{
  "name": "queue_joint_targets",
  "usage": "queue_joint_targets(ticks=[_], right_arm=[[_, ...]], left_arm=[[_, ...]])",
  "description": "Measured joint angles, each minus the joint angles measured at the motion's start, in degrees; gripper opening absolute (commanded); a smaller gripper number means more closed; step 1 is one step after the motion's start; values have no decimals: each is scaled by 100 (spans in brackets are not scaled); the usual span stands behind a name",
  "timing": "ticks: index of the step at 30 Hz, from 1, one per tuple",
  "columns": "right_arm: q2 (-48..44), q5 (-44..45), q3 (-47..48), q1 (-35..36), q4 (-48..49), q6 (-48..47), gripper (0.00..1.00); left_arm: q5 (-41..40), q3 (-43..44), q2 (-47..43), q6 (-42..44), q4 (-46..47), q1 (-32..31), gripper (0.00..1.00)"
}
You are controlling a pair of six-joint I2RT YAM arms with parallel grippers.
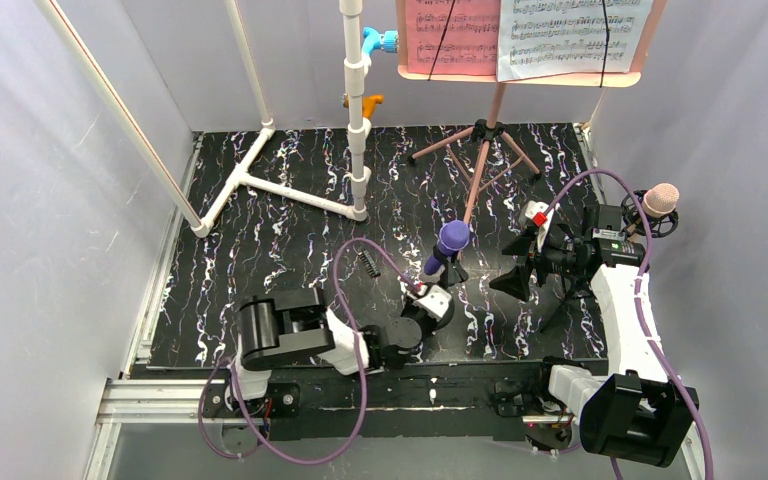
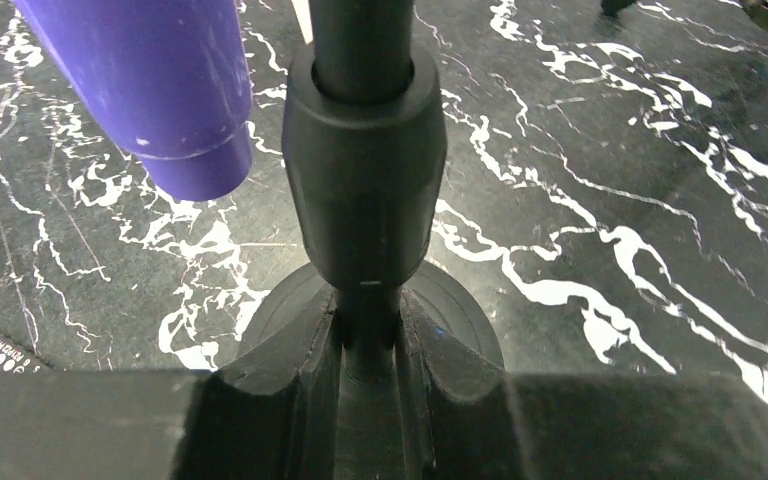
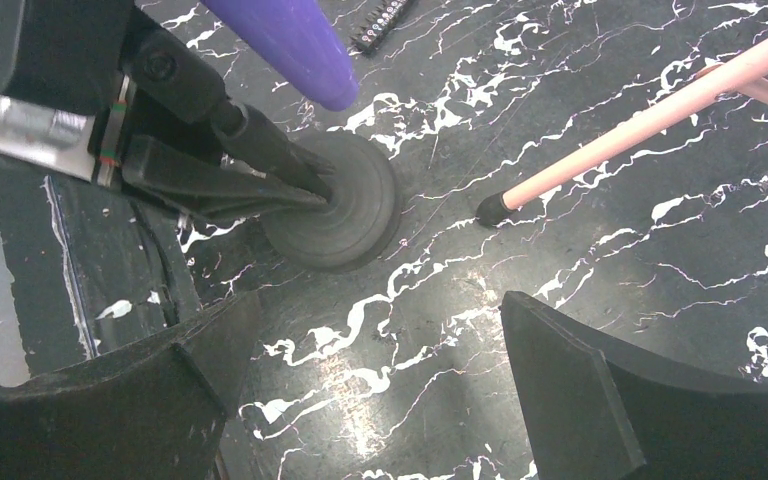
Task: Pack up the instrument practice props
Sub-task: Adjust the microphone stand with the microphone at the center of the board.
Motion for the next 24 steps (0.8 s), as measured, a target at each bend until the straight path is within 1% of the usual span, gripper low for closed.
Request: queue_joint_targets(ticks=[5,9,10,11,12,13,14,15,18,24], right_arm=[[0,9,-4,11,0,0,100],[0,9,-11,11,0,0,100],[0,9,-11,11,0,0,100],[0,9,-13,11,2,0,100],[0,9,-20,11,4,0,100],[0,11,-33,13,4,0,100],[0,13,-46,15,2,0,100],[0,20,-55,15,4,0,100],[2,35,-68,15,4,2,100],[42,48,-72,20,9,4,100]], left_arm=[[-1145,612,522,44,33,-321,0],[-1569,713,686,-162,118,-393,0],[-1622,732,713,-188,136,-400,6],[-1663,750,728,-208,140,-400,17],[-1694,767,748,-210,142,-400,30],[-1727,791,767,-208,149,-400,39],[-1759,813,782,-188,149,-400,46],[-1779,820,793,-160,114,-400,51],[-1812,815,809,-111,28,-398,62],[-1766,726,809,-79,4,-439,72]])
